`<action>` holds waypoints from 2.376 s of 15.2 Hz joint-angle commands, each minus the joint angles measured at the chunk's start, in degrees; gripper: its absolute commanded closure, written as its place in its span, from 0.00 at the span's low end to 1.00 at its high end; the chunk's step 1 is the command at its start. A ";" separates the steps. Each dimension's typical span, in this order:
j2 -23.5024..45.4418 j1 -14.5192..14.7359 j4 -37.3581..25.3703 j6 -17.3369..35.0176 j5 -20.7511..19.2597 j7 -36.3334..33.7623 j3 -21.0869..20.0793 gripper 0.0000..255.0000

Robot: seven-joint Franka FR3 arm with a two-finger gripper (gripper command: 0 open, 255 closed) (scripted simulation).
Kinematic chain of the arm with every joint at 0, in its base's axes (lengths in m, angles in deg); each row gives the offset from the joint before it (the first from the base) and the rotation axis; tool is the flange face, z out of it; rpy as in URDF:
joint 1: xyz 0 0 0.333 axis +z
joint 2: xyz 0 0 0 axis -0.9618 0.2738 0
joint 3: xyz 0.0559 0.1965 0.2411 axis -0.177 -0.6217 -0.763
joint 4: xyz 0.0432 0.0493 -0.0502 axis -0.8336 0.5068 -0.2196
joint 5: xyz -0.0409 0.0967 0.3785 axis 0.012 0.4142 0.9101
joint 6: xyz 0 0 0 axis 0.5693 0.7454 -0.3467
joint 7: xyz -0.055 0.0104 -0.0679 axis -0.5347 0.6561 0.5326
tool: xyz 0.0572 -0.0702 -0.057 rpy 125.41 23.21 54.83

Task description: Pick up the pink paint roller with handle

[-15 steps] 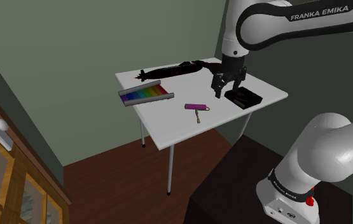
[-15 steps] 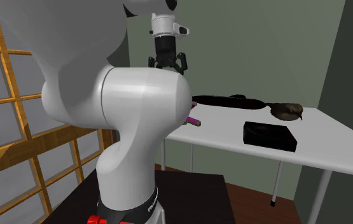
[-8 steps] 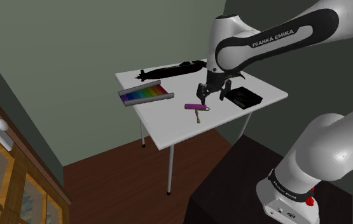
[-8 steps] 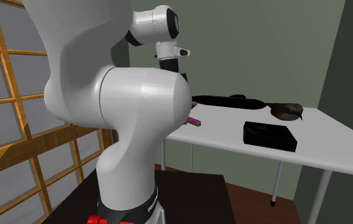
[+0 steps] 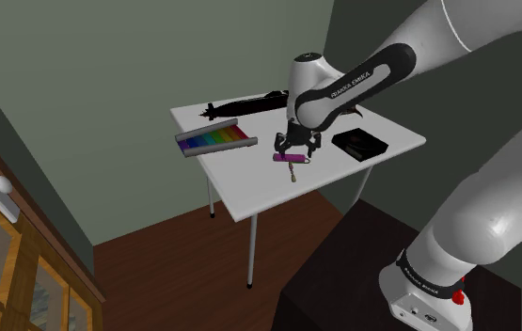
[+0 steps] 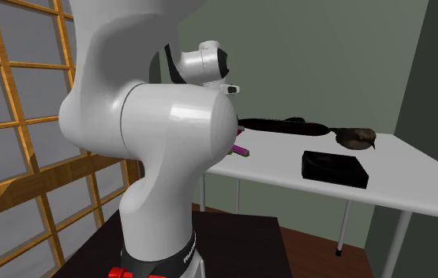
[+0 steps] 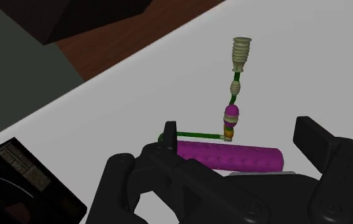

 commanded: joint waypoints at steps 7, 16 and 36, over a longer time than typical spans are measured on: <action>8.40 -1.09 -0.96 7.97 -4.25 -7.29 0.21 0.00; 10.26 -1.12 -0.83 9.87 -5.23 -8.24 0.34 1.00; 1.00 -0.65 -3.59 -1.80 -0.72 -3.71 -0.04 1.00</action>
